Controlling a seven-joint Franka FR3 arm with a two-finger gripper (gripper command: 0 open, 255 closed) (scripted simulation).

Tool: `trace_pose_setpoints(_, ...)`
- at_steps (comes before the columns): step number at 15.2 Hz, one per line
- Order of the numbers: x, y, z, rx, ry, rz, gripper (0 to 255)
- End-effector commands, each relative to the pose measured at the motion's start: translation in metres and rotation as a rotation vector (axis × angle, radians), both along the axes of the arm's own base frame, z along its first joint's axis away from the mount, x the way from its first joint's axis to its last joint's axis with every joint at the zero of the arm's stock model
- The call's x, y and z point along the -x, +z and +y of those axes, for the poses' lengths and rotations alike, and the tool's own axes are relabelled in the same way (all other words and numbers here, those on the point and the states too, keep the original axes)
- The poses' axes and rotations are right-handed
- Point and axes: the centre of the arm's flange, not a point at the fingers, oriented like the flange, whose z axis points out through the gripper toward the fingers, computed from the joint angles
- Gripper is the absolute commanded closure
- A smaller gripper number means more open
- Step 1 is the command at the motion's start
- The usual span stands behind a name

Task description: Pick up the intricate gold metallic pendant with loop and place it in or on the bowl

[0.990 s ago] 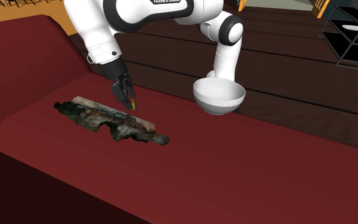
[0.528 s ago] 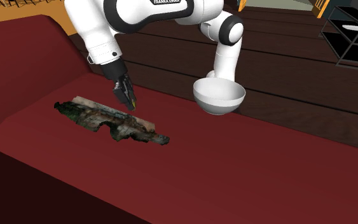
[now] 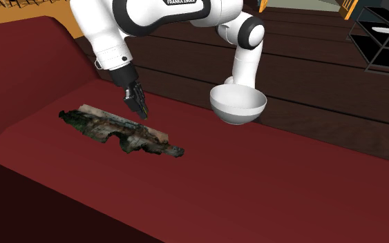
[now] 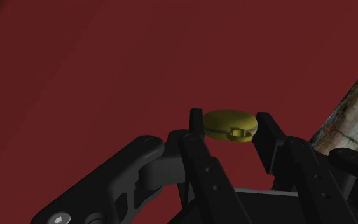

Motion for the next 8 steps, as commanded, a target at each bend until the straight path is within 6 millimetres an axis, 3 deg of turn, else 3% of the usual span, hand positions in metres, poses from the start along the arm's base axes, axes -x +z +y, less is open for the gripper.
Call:
trace_pose_setpoints(1,0.0,0.0,0.0,0.0,0.0,0.0,255)
trace_pose_setpoints(8,0.0,0.037,0.0,0.0,0.0,0.0,255)
